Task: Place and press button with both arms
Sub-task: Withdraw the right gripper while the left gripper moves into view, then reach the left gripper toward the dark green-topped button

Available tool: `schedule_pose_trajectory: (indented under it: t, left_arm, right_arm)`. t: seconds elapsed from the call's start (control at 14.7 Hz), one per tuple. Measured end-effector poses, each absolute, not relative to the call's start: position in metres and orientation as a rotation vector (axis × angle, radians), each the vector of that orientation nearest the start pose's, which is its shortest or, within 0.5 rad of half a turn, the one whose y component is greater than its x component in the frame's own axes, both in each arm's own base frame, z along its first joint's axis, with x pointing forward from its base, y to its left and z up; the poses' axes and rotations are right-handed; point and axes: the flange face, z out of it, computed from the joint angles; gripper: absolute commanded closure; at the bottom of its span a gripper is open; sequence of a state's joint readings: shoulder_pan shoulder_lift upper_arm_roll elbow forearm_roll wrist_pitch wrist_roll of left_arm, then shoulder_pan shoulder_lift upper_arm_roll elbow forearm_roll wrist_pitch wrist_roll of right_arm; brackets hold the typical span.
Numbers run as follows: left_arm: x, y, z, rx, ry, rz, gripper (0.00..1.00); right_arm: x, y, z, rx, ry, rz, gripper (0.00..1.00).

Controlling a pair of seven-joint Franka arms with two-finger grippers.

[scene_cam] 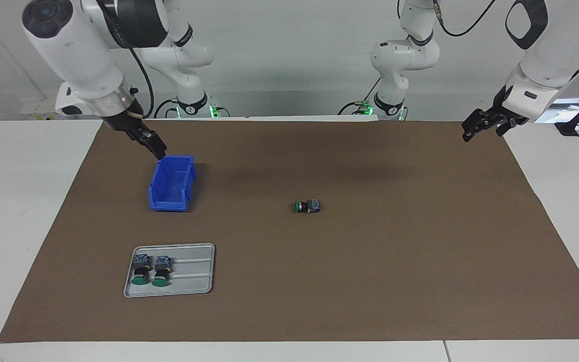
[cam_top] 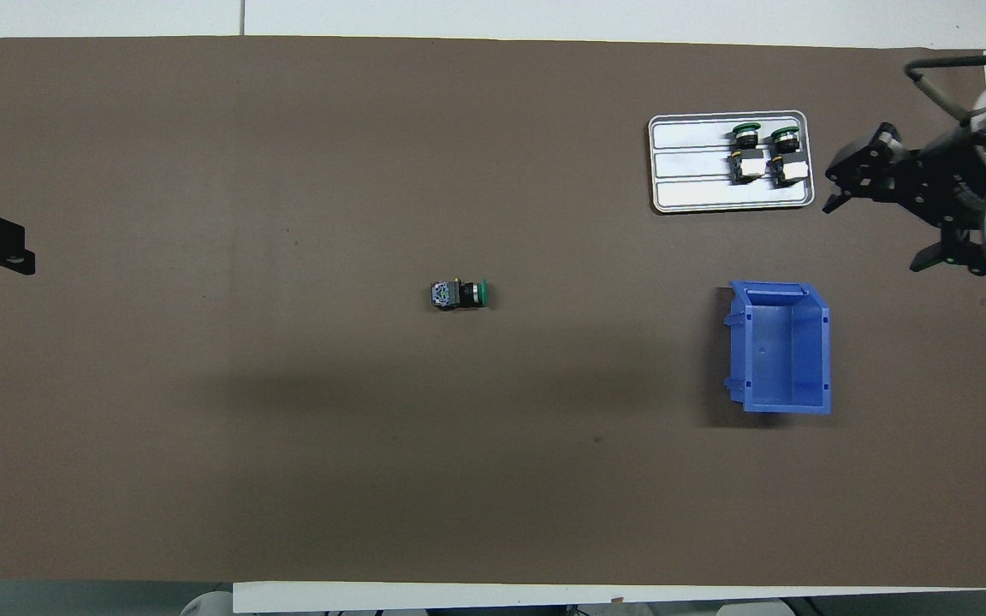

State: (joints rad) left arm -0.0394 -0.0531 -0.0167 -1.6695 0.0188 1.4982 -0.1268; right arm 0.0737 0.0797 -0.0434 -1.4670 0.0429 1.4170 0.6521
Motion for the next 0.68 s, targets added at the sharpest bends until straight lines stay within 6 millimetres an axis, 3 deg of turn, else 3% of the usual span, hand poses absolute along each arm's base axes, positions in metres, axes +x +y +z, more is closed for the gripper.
schedule_pose_trajectory:
  t: [0.14,0.27,0.48,0.68]
  left_arm:
    - [0.523,-0.032,0.597,-3.108,-0.247,0.187,0.00]
    - [0.522,-0.042,0.596,-3.127,-0.397,0.198,0.00]
    - [0.522,-0.077,0.587,-3.102,-0.580,0.202,0.00]
    - [0.523,-0.111,0.576,-3.083,-0.625,0.207,0.00]
  right_arm:
    - [0.548,-0.002,0.634,-3.019,0.814,0.208,0.01]
    - [0.536,-0.015,0.643,-3.049,0.662,0.225,0.01]
    - [0.534,-0.018,0.639,-3.086,0.490,0.238,0.01]
    - [0.534,-0.020,0.634,-3.106,0.412,0.250,0.01]
